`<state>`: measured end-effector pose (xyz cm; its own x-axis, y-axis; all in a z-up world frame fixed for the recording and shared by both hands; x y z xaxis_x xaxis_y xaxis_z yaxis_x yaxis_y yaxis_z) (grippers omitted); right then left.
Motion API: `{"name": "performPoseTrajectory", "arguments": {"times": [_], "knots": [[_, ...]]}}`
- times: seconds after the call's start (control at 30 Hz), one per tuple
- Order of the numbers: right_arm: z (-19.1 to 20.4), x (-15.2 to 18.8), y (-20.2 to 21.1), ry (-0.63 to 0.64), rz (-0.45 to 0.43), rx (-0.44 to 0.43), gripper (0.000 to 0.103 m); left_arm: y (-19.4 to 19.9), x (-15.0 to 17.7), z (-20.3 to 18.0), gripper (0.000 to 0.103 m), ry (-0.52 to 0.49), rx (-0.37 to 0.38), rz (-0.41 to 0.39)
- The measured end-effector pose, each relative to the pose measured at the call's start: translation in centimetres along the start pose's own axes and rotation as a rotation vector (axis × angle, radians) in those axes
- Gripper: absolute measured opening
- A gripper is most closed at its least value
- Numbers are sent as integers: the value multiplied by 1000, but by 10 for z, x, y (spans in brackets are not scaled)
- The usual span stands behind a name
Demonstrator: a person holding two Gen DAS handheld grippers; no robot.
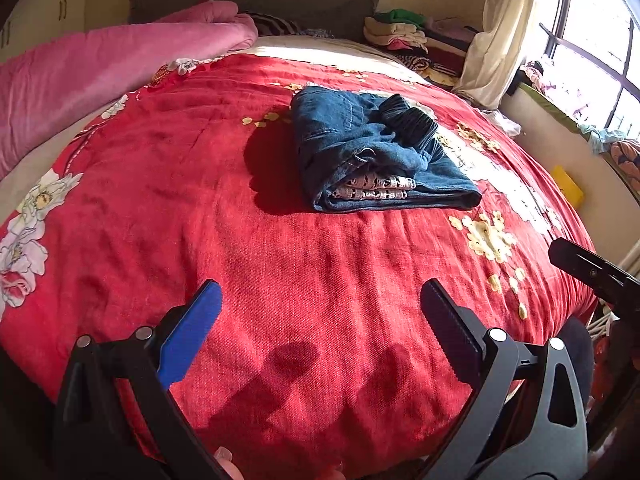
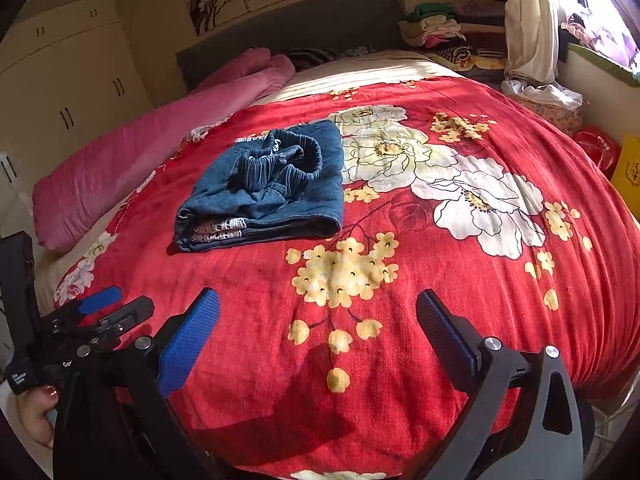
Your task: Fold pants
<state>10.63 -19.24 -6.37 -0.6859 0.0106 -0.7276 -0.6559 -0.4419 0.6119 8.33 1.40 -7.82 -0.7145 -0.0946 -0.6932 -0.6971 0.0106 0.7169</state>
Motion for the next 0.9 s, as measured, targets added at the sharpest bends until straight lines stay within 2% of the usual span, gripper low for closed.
{"name": "performPoseTrajectory", "arguments": {"times": [0.9], "knots": [[1,3,-6,19,17,9,98,3,-1,-1,93,-3,-10,-8]]}}
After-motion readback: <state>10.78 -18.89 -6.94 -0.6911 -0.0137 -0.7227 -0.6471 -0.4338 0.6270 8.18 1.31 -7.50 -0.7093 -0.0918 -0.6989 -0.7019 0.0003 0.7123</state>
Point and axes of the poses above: each gripper's, at about its wrist camera, not at the fingertips, and y roughly against the way its jaws point, z to its left, x to its underside, the point moved 6 cm from there along -y, roughly the way its jaws point, and after that the axes turned 6 degrees about -x, right-handed, at the moved point
